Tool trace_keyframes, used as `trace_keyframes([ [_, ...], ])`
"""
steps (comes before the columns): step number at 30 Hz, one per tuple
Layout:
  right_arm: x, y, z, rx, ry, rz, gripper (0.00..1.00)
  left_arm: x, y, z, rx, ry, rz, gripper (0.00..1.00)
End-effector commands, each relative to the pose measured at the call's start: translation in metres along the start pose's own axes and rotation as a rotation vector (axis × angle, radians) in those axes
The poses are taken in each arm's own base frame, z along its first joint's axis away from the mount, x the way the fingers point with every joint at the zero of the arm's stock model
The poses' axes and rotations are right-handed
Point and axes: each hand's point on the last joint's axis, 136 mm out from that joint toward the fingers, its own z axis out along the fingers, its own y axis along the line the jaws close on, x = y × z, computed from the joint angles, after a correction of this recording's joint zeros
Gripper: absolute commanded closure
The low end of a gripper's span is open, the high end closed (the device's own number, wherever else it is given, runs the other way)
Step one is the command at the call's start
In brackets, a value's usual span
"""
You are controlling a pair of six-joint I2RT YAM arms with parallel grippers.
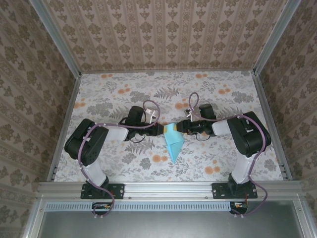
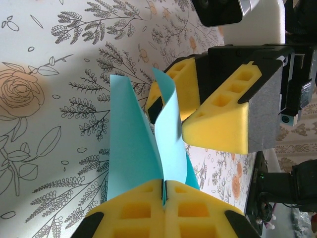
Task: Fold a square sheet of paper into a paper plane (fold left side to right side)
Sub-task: Place the paper at the center of the table.
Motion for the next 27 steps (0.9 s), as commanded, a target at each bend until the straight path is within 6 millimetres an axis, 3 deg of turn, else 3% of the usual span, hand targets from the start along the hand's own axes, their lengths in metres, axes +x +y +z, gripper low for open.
trace_keyframes([
  [1, -0.002, 0.009, -0.004, -0.001, -0.002, -0.03, 0.53, 0.002, 0.002, 0.002, 0.013, 0.008, 0.029, 1.0],
  [21, 0.007, 0.016, -0.018, 0.053, 0.028, -0.048, 0.55, 0.008, 0.014, 0.006, -0.008, 0.025, 0.008, 1.0],
  [27, 0.008, 0.015, -0.019, 0.064, 0.036, -0.033, 0.67, 0.005, 0.012, 0.008, 0.005, 0.022, 0.014, 1.0],
])
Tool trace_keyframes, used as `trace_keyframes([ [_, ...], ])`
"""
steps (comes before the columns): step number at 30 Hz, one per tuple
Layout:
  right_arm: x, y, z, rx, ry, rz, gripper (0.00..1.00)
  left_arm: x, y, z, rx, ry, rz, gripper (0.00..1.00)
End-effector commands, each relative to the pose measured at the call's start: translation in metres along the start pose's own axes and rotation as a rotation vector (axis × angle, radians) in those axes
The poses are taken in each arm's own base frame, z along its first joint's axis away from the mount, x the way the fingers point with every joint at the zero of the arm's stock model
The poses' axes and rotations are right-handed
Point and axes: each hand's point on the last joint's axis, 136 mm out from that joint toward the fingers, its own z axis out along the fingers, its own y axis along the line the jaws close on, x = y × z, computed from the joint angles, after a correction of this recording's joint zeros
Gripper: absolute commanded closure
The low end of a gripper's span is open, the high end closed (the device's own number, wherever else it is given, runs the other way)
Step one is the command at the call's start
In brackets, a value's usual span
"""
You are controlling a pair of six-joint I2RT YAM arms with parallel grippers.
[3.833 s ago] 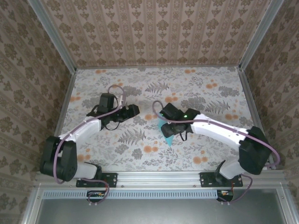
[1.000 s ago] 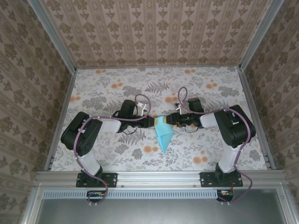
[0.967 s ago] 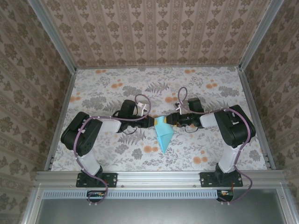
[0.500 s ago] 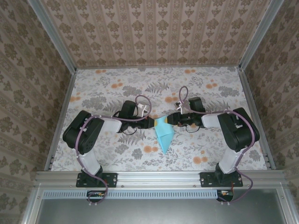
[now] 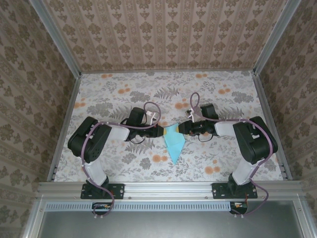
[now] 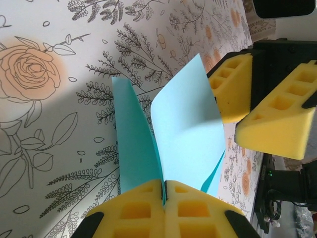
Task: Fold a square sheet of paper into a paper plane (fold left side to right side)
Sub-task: Place the paper at the center of the table, then fold the wing for the fifth time at the center of the table.
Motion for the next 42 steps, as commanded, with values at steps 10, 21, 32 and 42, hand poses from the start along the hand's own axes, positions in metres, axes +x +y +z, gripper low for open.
trace_keyframes([
  [10, -0.004, -0.003, -0.011, 0.12, -0.002, 0.069, 0.94, -0.019, -0.015, -0.01, -0.007, -0.05, 0.1, 0.59],
  [21, -0.008, -0.009, -0.016, 0.288, 0.001, 0.265, 0.96, -0.006, -0.042, -0.057, -0.391, -0.014, 0.372, 0.39],
  [32, -0.014, -0.006, -0.005, 0.323, 0.032, 0.311, 0.97, 0.055, -0.092, -0.01, -0.448, 0.128, 0.49, 0.34],
  [42, -0.014, -0.009, 0.001, 0.331, 0.035, 0.334, 0.98, 0.069, -0.071, 0.026, -0.668, 0.241, 0.44, 0.33],
])
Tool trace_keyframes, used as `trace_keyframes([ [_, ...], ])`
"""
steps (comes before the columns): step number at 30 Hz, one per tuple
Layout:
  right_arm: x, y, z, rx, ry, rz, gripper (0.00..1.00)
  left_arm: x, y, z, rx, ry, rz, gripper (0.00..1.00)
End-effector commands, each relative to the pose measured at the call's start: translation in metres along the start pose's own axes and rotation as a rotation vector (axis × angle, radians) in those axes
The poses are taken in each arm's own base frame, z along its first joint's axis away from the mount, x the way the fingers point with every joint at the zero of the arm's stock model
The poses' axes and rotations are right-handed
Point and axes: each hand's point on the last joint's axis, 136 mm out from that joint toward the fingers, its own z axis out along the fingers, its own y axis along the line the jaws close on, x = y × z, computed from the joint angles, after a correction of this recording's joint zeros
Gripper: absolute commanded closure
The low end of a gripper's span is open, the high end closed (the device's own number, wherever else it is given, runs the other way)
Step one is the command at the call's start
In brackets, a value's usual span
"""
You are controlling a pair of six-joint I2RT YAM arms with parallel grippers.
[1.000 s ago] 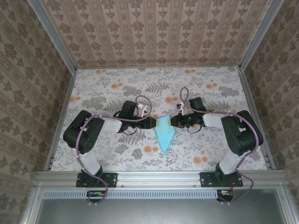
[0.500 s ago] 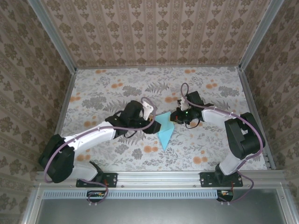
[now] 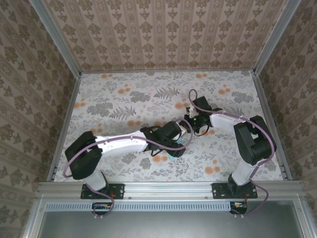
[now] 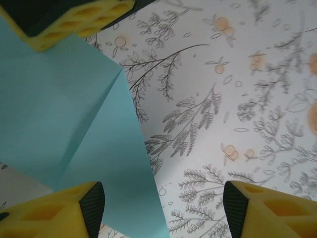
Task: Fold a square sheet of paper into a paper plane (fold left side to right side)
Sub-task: Fold the wing for the fifth time at the center of the table.
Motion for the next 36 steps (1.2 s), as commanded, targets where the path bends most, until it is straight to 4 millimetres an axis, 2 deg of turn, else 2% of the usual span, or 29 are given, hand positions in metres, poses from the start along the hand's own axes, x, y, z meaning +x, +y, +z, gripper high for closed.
trace_keyframes([
  [1, -0.002, 0.001, 0.002, 0.019, 0.003, 0.023, 0.98, 0.01, 0.009, 0.007, -0.119, 0.075, -0.047, 0.33],
  [6, -0.002, 0.0, 0.004, 0.025, 0.005, 0.027, 0.99, 0.019, 0.012, 0.017, -0.222, 0.16, -0.023, 0.35],
  [13, 0.0, 0.0, 0.006, 0.026, 0.011, 0.026, 0.99, 0.02, 0.014, 0.022, -0.262, 0.189, -0.022, 0.42],
  [19, 0.002, -0.001, 0.008, 0.029, 0.015, 0.029, 0.99, 0.022, 0.017, 0.024, -0.286, 0.199, -0.03, 0.53],
  [26, 0.004, -0.004, 0.009, 0.04, 0.018, 0.031, 0.99, 0.027, 0.017, 0.029, -0.284, 0.218, -0.032, 0.71],
  [36, 0.005, -0.007, 0.01, 0.05, 0.02, 0.029, 0.99, 0.031, 0.017, 0.034, -0.268, 0.233, -0.057, 0.88],
])
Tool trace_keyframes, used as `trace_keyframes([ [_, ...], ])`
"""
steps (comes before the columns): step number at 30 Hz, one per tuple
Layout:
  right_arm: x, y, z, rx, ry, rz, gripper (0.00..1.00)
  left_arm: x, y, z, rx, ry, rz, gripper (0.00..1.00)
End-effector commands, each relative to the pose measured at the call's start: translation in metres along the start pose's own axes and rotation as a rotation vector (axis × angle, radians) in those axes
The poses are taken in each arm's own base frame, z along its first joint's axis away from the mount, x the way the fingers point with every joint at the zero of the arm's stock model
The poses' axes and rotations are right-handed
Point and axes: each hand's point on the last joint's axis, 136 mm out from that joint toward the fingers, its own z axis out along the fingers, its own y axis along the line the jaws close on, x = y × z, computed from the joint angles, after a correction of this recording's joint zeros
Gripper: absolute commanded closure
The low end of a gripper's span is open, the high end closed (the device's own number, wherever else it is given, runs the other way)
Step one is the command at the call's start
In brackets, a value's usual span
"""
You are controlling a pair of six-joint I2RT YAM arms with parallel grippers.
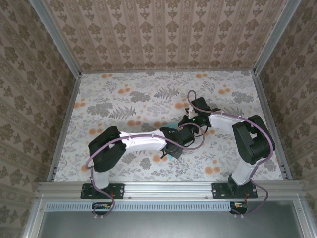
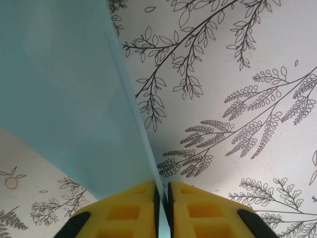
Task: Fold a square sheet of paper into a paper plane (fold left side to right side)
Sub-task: Fold the wing for the fifth time at the center of the table.
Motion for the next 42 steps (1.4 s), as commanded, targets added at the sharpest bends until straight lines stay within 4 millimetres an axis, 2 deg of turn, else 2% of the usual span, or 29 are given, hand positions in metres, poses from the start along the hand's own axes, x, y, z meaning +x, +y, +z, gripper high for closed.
trace_keyframes([
  [1, 0.001, -0.005, 0.004, 0.028, 0.012, 0.009, 0.99, 0.001, -0.003, 0.001, 0.014, 0.021, -0.017, 0.9],
  [5, -0.005, 0.0, -0.005, 0.03, -0.031, -0.023, 0.91, -0.002, -0.002, -0.002, 0.053, 0.003, -0.046, 0.94],
  [10, -0.021, 0.002, -0.034, 0.066, -0.161, -0.076, 0.74, -0.011, -0.004, -0.01, 0.164, -0.045, -0.099, 0.97],
  [14, -0.027, -0.009, -0.061, 0.118, -0.267, -0.099, 0.59, -0.014, -0.004, -0.013, 0.252, -0.071, -0.148, 0.97],
  [18, -0.022, -0.024, -0.077, 0.154, -0.336, -0.116, 0.47, -0.021, -0.006, -0.016, 0.384, -0.095, -0.209, 0.97],
  [20, -0.016, -0.033, -0.076, 0.171, -0.335, -0.12, 0.44, -0.024, -0.006, -0.017, 0.444, -0.102, -0.24, 0.97],
  [22, -0.013, -0.032, -0.08, 0.154, -0.355, -0.138, 0.42, -0.027, -0.006, -0.017, 0.492, -0.105, -0.267, 0.97],
  [29, 0.006, -0.038, -0.063, 0.072, -0.332, -0.155, 0.41, -0.037, -0.006, -0.013, 0.692, -0.12, -0.378, 0.97],
  [36, 0.022, -0.038, -0.049, -0.02, -0.338, -0.167, 0.41, -0.045, 0.006, -0.01, 0.817, -0.161, -0.482, 0.97],
  [42, 0.027, -0.028, -0.041, -0.076, -0.344, -0.205, 0.41, -0.049, 0.005, -0.01, 0.918, -0.17, -0.516, 0.98],
])
